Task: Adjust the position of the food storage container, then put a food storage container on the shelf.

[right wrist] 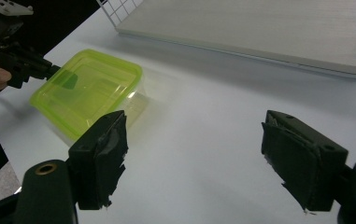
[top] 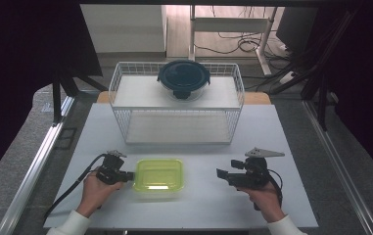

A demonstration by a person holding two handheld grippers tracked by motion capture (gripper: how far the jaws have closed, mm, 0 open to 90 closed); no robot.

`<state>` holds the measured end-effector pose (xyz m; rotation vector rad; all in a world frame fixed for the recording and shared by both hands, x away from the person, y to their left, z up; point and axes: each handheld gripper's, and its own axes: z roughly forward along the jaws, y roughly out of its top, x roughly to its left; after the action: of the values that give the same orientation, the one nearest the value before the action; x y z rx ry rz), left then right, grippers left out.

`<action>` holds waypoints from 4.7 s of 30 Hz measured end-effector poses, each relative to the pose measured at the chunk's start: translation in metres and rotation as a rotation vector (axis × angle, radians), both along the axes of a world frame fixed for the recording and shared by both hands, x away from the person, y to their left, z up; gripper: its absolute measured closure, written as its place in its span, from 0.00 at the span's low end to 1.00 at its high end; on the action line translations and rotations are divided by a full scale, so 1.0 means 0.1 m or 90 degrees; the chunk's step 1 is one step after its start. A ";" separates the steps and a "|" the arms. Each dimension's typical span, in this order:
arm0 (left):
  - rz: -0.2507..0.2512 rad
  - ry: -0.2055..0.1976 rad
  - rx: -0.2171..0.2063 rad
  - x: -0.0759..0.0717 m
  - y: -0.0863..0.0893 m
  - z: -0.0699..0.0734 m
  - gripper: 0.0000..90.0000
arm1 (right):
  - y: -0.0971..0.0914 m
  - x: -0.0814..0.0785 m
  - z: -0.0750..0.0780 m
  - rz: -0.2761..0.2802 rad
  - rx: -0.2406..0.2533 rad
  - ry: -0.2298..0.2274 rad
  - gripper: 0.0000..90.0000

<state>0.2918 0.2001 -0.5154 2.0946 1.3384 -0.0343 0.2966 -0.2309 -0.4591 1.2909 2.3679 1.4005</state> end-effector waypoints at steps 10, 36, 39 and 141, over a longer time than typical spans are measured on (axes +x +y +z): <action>-0.037 0.003 -0.012 0.02 -0.24 -0.04 1.00 | 0.03 -0.01 -0.02 0.005 -0.013 0.002 0.25; -0.019 -0.060 -0.008 -0.07 -0.31 0.09 1.00 | -0.03 0.00 0.00 -0.017 -0.011 0.001 0.25; -0.009 -0.087 -0.032 -0.13 -0.22 0.21 1.00 | -0.03 0.00 0.01 -0.013 -0.012 0.000 0.25; 0.029 0.103 -0.385 -0.02 -0.20 -0.21 0.89 | 0.39 0.29 -0.52 0.058 0.154 0.252 0.86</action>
<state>0.2894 0.1804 -0.5361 1.5705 1.2668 -0.5312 0.3256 -0.1923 -0.5108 1.6802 2.5919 1.6299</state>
